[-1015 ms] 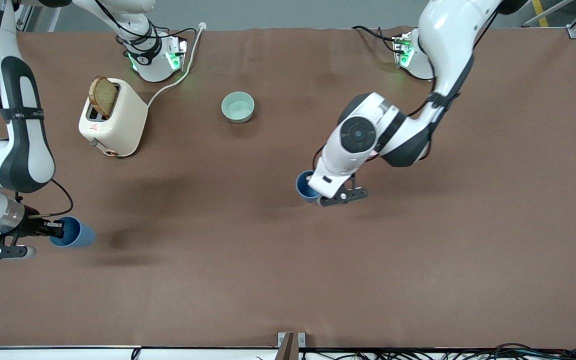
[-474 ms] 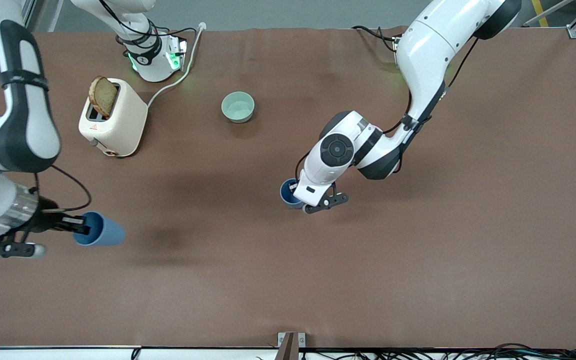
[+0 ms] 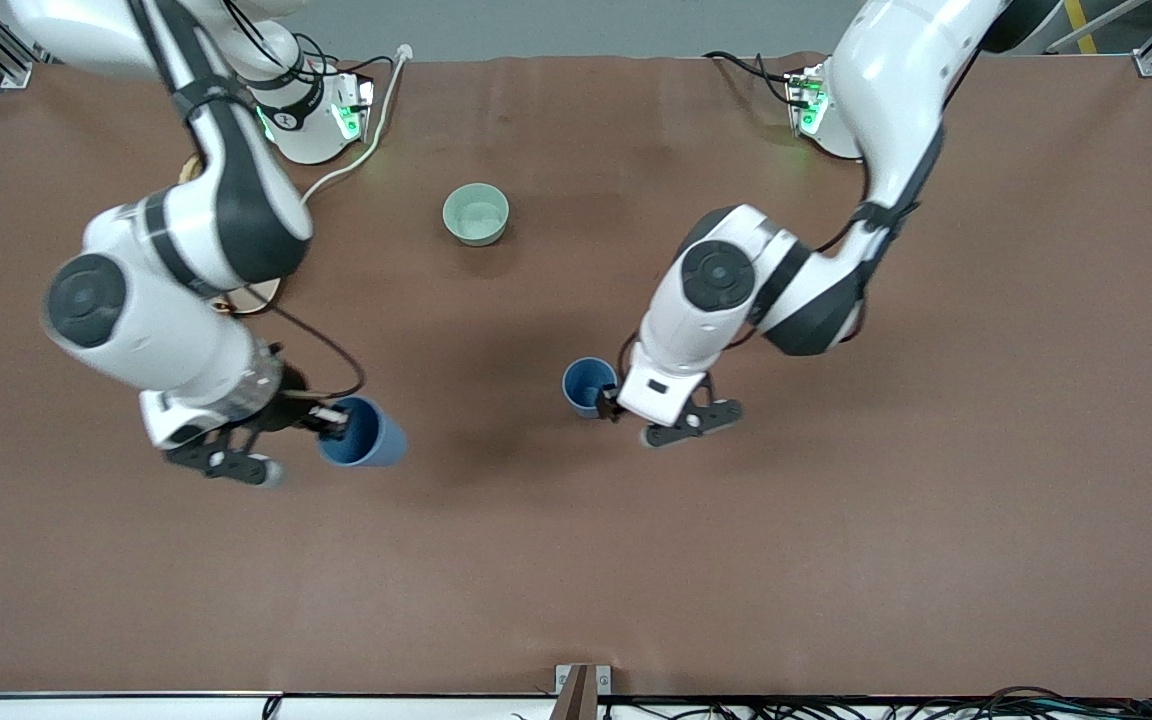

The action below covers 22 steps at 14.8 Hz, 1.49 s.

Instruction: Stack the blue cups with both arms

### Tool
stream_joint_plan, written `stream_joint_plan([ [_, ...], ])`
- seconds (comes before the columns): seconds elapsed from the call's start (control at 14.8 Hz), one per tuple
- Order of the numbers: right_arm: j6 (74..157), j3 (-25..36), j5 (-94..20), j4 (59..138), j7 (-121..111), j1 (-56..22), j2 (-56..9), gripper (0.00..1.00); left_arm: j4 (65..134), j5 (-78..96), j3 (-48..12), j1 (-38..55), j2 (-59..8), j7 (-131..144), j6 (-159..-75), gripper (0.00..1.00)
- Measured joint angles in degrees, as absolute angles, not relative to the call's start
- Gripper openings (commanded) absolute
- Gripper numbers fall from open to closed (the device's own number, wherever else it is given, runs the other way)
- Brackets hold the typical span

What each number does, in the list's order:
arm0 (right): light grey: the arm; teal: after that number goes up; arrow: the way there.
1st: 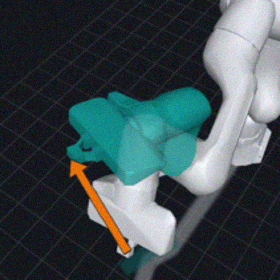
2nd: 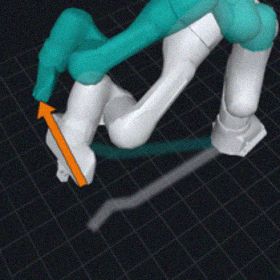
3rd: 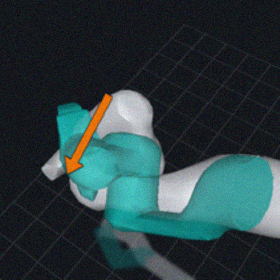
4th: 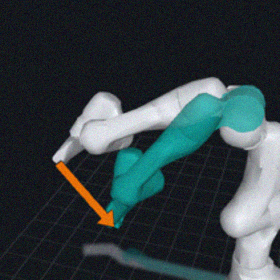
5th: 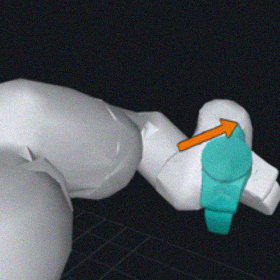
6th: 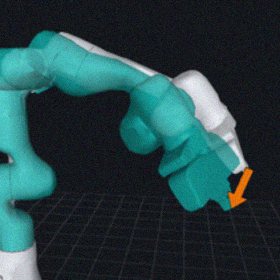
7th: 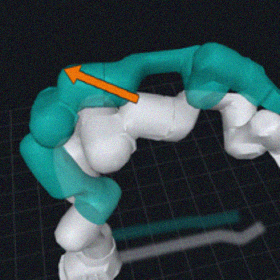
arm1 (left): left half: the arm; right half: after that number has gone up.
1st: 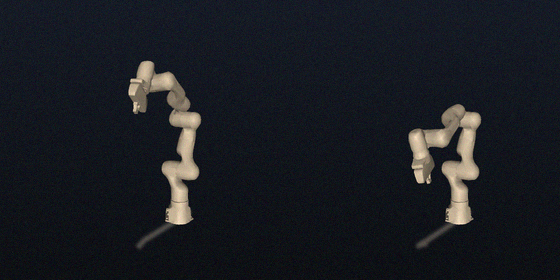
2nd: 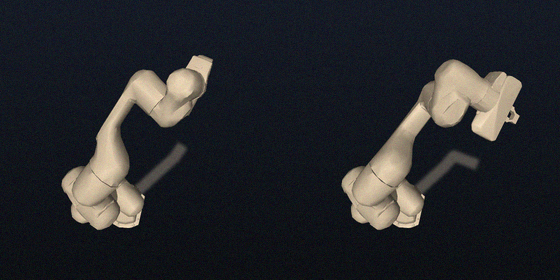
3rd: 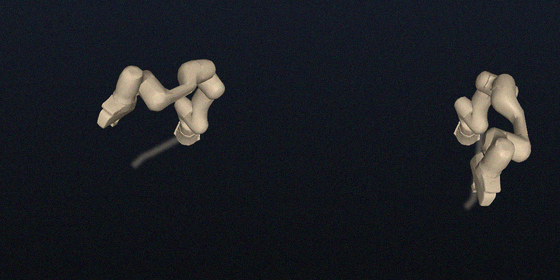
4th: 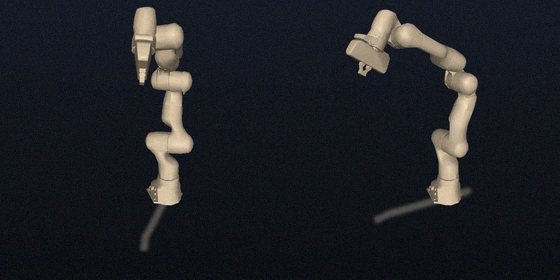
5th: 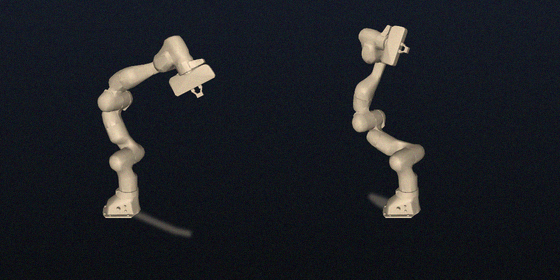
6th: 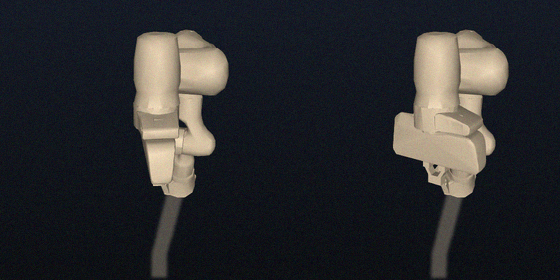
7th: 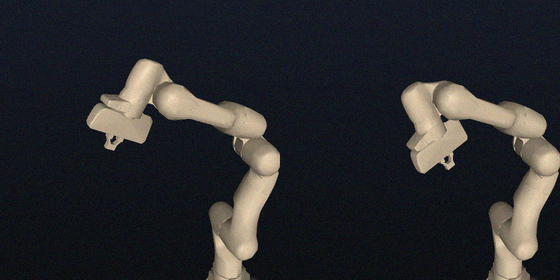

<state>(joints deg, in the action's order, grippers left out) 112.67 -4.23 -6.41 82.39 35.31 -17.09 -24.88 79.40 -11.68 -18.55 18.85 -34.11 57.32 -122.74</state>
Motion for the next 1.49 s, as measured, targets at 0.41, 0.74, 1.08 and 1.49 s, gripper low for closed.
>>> stream_joint_plan([
  [0.41, 119.3, -4.1, -5.8, 82.4, 53.9, -32.9, -27.5, 0.01, 77.9, -12.7, -18.3, 10.0, -23.4, 43.0, -112.8, 1.0],
  [0.74, 121.9, -3.8, -5.7, 82.4, 55.6, -35.7, -32.3, 0.01, 77.7, -11.3, -18.3, 3.8, -14.0, 26.9, -99.5, 1.0],
  [1.08, 121.8, -3.8, -5.7, 82.4, 55.2, -36.0, -33.1, 0.01, 77.9, -6.4, -18.3, -3.6, -6.2, 9.2, -92.6, 1.0],
  [1.49, 121.9, -3.8, -5.7, 82.4, 55.2, -37.4, -34.0, 0.01, 81.7, -3.0, -14.4, -1.6, -2.7, 6.7, -88.0, 1.0],
])
